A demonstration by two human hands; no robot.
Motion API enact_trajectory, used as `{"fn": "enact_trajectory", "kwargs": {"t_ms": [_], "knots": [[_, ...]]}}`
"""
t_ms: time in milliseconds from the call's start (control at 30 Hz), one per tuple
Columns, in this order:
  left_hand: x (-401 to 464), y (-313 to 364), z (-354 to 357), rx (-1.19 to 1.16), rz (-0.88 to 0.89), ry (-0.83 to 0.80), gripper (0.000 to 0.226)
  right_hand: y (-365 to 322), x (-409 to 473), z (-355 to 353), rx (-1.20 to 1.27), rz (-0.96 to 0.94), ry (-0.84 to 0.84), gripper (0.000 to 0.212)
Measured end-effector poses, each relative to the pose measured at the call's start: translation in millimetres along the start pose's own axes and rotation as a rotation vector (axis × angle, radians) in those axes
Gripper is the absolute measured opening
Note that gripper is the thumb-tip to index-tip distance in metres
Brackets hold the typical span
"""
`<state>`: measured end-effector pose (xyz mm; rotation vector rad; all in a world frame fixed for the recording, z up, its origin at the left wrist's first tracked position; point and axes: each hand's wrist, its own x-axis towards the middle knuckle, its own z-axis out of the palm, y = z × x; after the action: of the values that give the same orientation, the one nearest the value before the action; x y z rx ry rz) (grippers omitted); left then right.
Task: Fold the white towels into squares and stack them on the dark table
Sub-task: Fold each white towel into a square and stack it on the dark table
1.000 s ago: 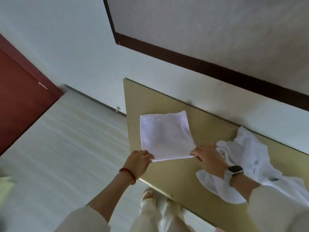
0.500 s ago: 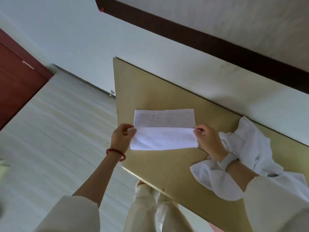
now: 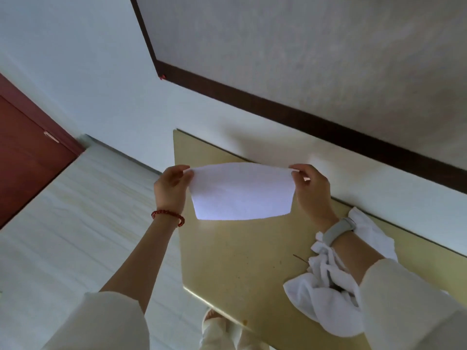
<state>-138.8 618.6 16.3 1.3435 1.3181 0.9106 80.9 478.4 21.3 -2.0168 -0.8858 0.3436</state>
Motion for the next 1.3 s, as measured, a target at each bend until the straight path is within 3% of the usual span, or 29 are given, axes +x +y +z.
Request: {"fn": "enact_trajectory", "kwargs": {"t_ms": [200, 333, 500, 667, 767, 867, 1133, 1300], "knots": [[20.9, 91.3, -19.9, -0.187, 0.207, 0.021, 0.018, -71.4, 35.5, -35.2, 0.148, -0.224, 0.143, 0.019], [5.1, 96.8, -42.9, -0.167, 0.220, -0.052, 0.018, -74.1, 20.9, -44.4, 0.215, -0.233, 0.104, 0.018], [-29.2, 36.4, -62.2, 0.088, 0.062, -0.257, 0.018, -17.2, -20.7, -36.4, 0.122, -0.112, -0.104, 0.027], [-53.2, -40.1, -70.3, 0.436, -0.181, -0.557, 0.009, 46.6, -74.1, -24.4, -0.088, 0.114, -0.478, 0.018], [-66.5, -69.3, -66.8, 0.538, -0.284, -0.657, 0.009, 72.4, -96.6, -22.1, -0.219, 0.215, -0.608, 0.020], [-70.7, -81.3, -60.6, 0.503, -0.350, -0.599, 0.015, 79.8, -101.8, -18.0, -0.276, 0.238, -0.578, 0.022], [-40.7, -78.9, -28.7, 0.361, -0.207, -0.252, 0.015, 63.0, -61.5, 14.2, -0.212, 0.191, -0.217, 0.024], [-14.3, -88.4, -9.0, 0.314, -0.206, -0.113, 0.015, 68.5, -34.7, 41.3, -0.170, 0.201, -0.120, 0.023]]}}
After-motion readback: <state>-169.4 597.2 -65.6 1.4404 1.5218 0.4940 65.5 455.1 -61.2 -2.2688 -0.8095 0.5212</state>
